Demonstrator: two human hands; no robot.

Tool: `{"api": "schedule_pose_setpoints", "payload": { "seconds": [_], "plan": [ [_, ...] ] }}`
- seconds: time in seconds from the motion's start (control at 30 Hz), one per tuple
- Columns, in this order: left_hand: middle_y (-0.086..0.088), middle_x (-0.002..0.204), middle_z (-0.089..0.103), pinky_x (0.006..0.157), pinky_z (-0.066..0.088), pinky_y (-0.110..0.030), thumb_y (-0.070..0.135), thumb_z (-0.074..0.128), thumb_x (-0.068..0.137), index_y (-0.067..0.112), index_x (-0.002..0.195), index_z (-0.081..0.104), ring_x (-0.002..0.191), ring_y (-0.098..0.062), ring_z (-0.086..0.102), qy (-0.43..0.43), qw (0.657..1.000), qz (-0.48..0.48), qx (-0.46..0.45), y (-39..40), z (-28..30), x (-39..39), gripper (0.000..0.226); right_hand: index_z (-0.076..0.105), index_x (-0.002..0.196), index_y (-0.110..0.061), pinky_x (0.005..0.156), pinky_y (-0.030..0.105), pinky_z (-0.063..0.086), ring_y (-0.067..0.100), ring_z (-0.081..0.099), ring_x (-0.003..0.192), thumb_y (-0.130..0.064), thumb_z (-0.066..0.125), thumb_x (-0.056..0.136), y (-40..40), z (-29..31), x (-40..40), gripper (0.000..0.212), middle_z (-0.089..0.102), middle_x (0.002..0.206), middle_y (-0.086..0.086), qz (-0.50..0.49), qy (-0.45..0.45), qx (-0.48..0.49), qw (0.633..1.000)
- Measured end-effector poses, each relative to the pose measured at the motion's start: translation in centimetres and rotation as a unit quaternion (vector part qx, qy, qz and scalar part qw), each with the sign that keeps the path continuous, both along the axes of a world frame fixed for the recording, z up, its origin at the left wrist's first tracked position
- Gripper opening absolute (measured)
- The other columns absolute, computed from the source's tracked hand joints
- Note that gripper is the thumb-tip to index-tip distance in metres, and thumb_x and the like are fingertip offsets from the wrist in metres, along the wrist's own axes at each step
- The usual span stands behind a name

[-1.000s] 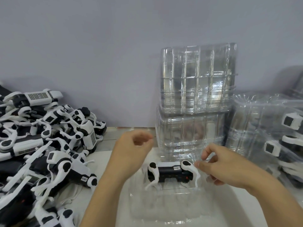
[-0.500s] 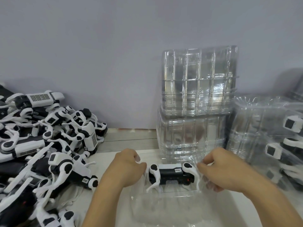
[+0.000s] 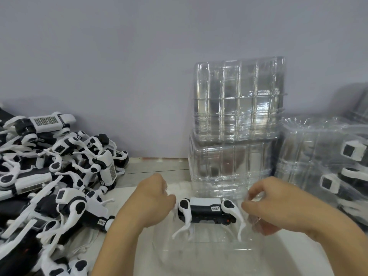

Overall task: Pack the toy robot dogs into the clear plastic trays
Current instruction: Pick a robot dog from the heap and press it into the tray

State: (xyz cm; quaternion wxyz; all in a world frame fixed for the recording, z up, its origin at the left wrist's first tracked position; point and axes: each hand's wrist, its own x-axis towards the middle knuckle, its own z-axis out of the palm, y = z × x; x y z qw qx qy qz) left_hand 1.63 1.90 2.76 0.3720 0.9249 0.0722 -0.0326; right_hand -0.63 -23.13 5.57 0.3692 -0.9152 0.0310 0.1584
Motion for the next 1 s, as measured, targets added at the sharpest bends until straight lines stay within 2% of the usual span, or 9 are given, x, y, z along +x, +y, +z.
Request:
{"api": "schedule_pose_setpoints", "payload": {
  "seconds": [0.1, 0.17, 0.27, 0.4, 0.53, 0.63, 0.7, 0.87, 1.0],
  "plan": [
    [0.0, 0.101, 0.064, 0.061, 0.044, -0.027, 0.022, 0.061, 0.089, 0.019, 0.091, 0.047, 0.094, -0.027, 0.068, -0.015, 1.0, -0.006, 0.02, -0.1, 0.3, -0.1, 0.015, 0.065, 0.098, -0.004, 0.065, 0.028, 0.062, 0.016, 0.074, 0.063, -0.021, 0.062, 0.093, -0.1, -0.1, 0.0, 0.018, 0.076, 0.07, 0.006, -0.006, 0.004, 0.014, 1.0],
    [0.002, 0.102, 0.062, 0.057, 0.04, -0.025, 0.023, 0.062, 0.089, 0.02, 0.093, 0.046, 0.092, -0.025, 0.068, -0.023, 0.999, -0.007, 0.024, -0.2, 0.2, -0.1, 0.016, 0.064, 0.097, -0.005, 0.064, 0.029, 0.062, 0.017, 0.075, 0.064, -0.019, 0.062, 0.093, -0.1, -0.3, 0.0, 0.014, 0.076, 0.071, 0.007, -0.01, 0.005, 0.027, 1.0],
    [0.001, 0.102, 0.062, 0.057, 0.044, -0.026, 0.022, 0.063, 0.088, 0.023, 0.099, 0.044, 0.089, -0.025, 0.068, -0.02, 1.0, -0.001, 0.008, -0.3, 0.1, 0.0, 0.022, 0.063, 0.097, -0.006, 0.063, 0.03, 0.062, 0.018, 0.075, 0.067, -0.018, 0.061, 0.094, -0.1, -0.4, 0.0, 0.012, 0.076, 0.072, 0.006, -0.012, 0.008, 0.039, 0.999],
    [0.008, 0.111, 0.053, 0.063, 0.04, -0.017, 0.021, 0.062, 0.091, 0.034, 0.11, 0.04, 0.093, -0.011, 0.058, -0.056, 0.997, -0.049, 0.031, -0.5, 0.0, -0.1, 0.032, 0.062, 0.097, -0.007, 0.065, 0.033, 0.063, 0.018, 0.075, 0.065, -0.018, 0.061, 0.093, -0.1, -0.7, 0.2, 0.012, 0.076, 0.071, 0.006, -0.02, -0.011, 0.031, 0.999],
    [0.023, 0.113, 0.053, 0.073, 0.04, -0.006, 0.017, 0.061, 0.09, 0.039, 0.091, 0.059, 0.101, 0.008, 0.05, -0.144, 0.979, -0.143, 0.026, -1.2, 1.0, -0.5, 0.022, 0.058, 0.103, -0.015, 0.066, 0.034, 0.063, 0.016, 0.075, 0.064, -0.022, 0.063, 0.093, 0.0, -1.0, 0.3, 0.013, 0.075, 0.08, 0.007, -0.025, -0.02, 0.036, 0.999],
    [0.036, 0.125, 0.047, 0.104, 0.036, -0.022, 0.049, 0.073, 0.078, 0.05, 0.087, 0.069, 0.125, 0.005, 0.041, -0.109, 0.971, -0.21, 0.022, -2.0, 1.4, -1.1, 0.01, 0.056, 0.104, -0.017, 0.068, 0.037, 0.063, 0.017, 0.075, 0.065, -0.023, 0.063, 0.093, 0.0, -1.1, 0.4, 0.015, 0.075, 0.081, 0.007, -0.027, -0.022, 0.034, 0.999],
    [0.039, 0.137, 0.035, 0.115, 0.03, -0.04, 0.072, 0.077, 0.058, 0.06, 0.093, 0.066, 0.14, -0.005, 0.027, -0.052, 0.97, -0.232, 0.044, -2.3, 1.5, -1.6, 0.039, 0.057, 0.104, -0.016, 0.068, 0.037, 0.063, 0.017, 0.075, 0.064, -0.023, 0.063, 0.092, 0.0, -1.2, 0.3, 0.015, 0.076, 0.077, 0.006, -0.03, -0.027, 0.031, 0.999],
    [0.034, 0.141, 0.022, 0.122, 0.009, -0.049, 0.069, 0.088, 0.047, 0.064, 0.11, 0.052, 0.13, 0.001, 0.013, 0.011, 0.963, -0.256, 0.085, -2.8, 2.0, -2.4, 0.072, 0.062, 0.107, -0.003, 0.069, 0.041, 0.063, 0.018, 0.074, 0.063, -0.018, 0.06, 0.091, 0.5, -1.0, 0.3, 0.022, 0.076, 0.077, 0.011, -0.028, -0.042, 0.009, 0.999],
    [0.023, 0.153, 0.014, 0.121, -0.007, -0.057, 0.064, 0.091, 0.048, 0.058, 0.113, 0.044, 0.147, -0.01, 0.001, 0.022, 0.956, -0.26, 0.134, -3.6, 1.9, -2.6, 0.08, 0.062, 0.105, 0.002, 0.07, 0.044, 0.063, 0.02, 0.074, 0.064, -0.018, 0.059, 0.091, 0.9, -0.9, 0.3, 0.025, 0.075, 0.079, 0.014, -0.028, -0.052, -0.01, 0.998]
  ]
}}
